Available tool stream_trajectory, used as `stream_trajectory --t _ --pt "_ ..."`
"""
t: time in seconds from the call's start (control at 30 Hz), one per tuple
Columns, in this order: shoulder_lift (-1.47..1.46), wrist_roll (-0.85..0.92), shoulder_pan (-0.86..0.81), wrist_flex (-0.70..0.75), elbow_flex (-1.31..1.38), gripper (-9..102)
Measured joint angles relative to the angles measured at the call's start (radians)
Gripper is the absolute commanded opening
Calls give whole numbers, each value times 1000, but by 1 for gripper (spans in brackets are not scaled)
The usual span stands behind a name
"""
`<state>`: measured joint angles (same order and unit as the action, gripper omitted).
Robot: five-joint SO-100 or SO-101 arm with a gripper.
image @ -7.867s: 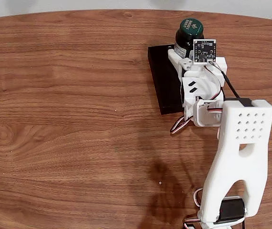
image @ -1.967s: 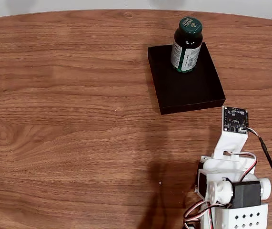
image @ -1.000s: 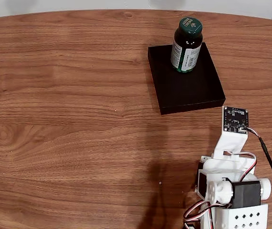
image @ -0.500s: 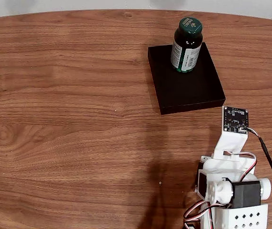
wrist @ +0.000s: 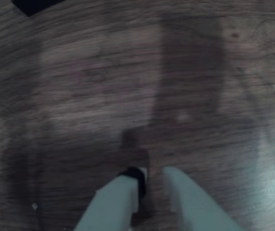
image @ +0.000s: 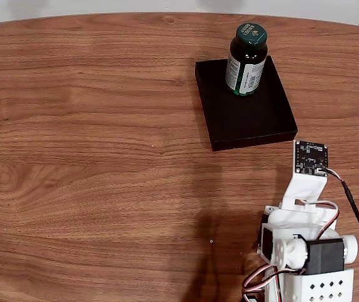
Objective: Pick up the pill bottle and place it in the black box.
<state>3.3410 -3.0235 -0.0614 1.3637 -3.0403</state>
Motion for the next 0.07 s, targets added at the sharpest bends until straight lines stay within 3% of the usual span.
stream_trajectory --t 0.07 --pt "0 0 0 0 0 1"
